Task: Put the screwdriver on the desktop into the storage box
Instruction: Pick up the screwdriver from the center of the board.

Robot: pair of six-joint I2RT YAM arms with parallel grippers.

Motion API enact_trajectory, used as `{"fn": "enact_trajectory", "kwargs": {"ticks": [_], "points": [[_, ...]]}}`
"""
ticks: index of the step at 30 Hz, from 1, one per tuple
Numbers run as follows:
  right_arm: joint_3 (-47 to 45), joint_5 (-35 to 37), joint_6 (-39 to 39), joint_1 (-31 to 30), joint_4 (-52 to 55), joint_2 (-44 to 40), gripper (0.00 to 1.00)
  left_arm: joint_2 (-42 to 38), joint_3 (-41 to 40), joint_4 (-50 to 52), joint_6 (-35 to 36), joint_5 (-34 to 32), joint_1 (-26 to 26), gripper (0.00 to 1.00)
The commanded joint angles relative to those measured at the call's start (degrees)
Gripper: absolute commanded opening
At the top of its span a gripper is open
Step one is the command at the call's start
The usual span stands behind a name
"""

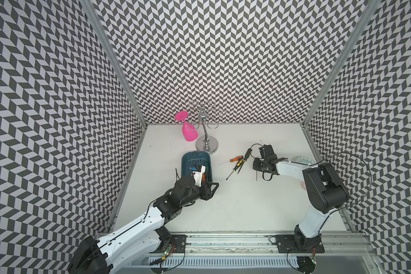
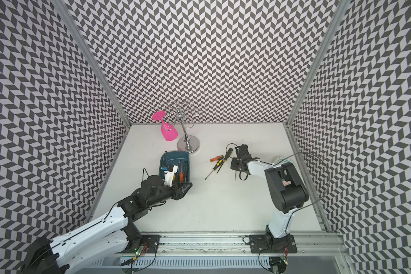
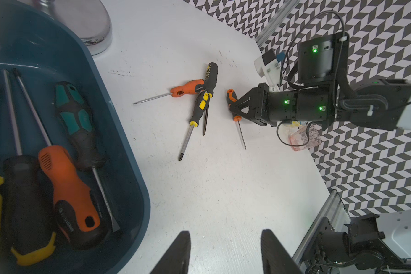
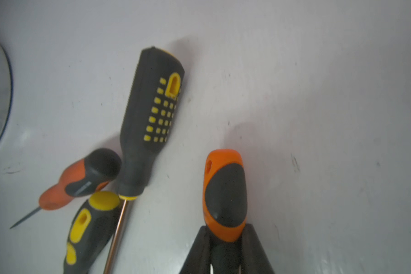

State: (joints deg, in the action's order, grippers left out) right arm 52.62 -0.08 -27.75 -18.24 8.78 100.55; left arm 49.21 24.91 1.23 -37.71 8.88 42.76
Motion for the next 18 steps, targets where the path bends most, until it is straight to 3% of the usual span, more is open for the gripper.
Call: {"fn": "enact_trajectory", "kwargs": {"ticks": [1,18], "points": [[-3.4,-4.3,0.7,0.1,3.6,-4.7,0.18,0.7,1.0,-3.0,-0.8,1.2,0.3,0.51],[-17.6,-25.9,4.3,-2.1,-9.0,-33.8,0.18,8.5,7.5,-10.4,-1.4,1.6,0.3,0.59]]}}
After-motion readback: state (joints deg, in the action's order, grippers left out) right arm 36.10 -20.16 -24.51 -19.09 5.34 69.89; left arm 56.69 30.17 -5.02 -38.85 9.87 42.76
